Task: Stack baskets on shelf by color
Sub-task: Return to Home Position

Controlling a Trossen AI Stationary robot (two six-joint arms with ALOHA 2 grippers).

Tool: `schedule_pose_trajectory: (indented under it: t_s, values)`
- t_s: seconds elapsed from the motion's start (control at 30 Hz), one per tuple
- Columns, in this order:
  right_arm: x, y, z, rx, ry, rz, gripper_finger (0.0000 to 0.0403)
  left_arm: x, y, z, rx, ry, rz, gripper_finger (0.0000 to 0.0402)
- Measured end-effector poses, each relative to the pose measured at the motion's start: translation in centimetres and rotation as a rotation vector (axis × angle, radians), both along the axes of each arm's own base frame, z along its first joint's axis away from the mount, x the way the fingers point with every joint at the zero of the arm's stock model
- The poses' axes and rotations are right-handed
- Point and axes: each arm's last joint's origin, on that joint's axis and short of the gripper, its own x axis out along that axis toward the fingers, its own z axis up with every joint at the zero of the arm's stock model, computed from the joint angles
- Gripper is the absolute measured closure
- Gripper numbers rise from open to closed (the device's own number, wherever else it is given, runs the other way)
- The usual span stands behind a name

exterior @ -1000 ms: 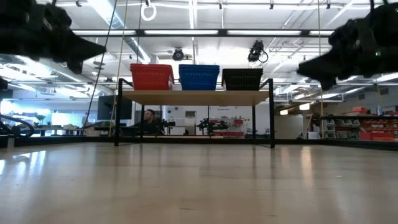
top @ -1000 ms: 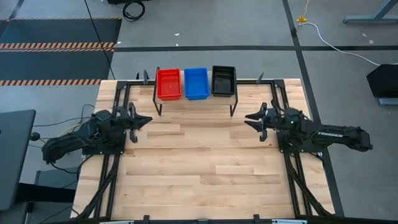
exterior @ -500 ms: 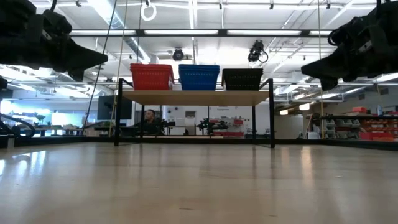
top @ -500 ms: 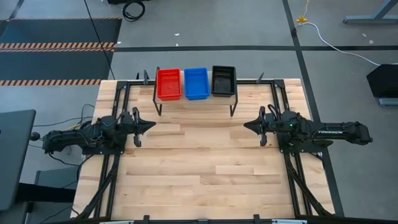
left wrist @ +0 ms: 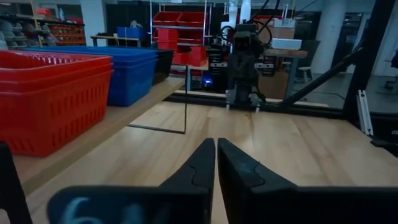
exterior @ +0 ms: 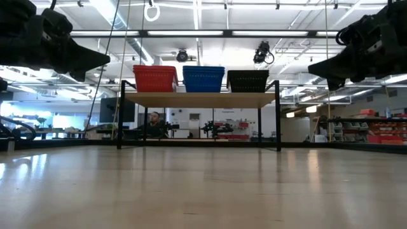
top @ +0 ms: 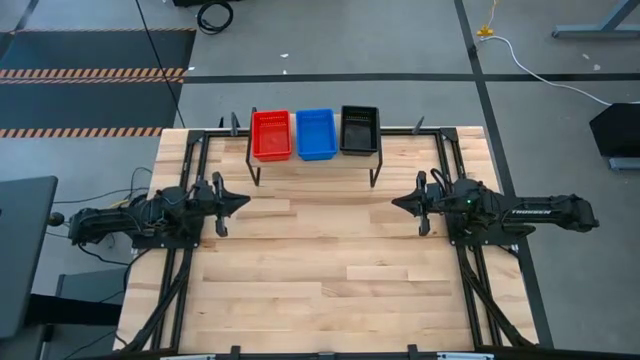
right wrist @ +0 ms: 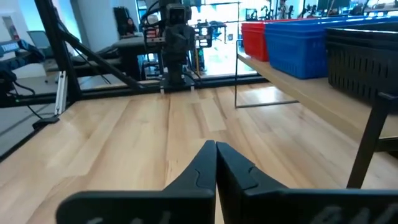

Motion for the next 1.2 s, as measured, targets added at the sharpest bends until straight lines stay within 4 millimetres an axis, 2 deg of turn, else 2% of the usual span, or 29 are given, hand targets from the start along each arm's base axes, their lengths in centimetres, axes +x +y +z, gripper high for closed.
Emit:
schedule_pose_trajectory:
  t_s: [0.4,0.53,0.73,1.03,1.2]
  values:
    - [0.0,0.1,1.7,-0.029,-0.176,0.031,0.0400,0.0,0.0,0.0,0.126,0.030,0.002,0.0389]
    - [0.0,0.1,1.5,-0.025,-0.156,0.031,0.0400,0.0,0.0,0.0,0.156,0.037,0.002,0.0379]
    - [0.0,0.0,-0.3,0.051,0.024,-0.005,0.0400,0.0,0.0,0.0,0.173,0.041,0.002,0.0373]
    - [-0.5,-0.2,0.4,0.066,-0.060,-0.092,0.0399,0.0,0.0,0.0,0.166,0.034,0.003,0.0383]
    - [-0.5,-0.2,0.4,0.069,-0.057,-0.088,0.0384,0.0,0.0,0.0,0.166,0.030,0.004,0.0379]
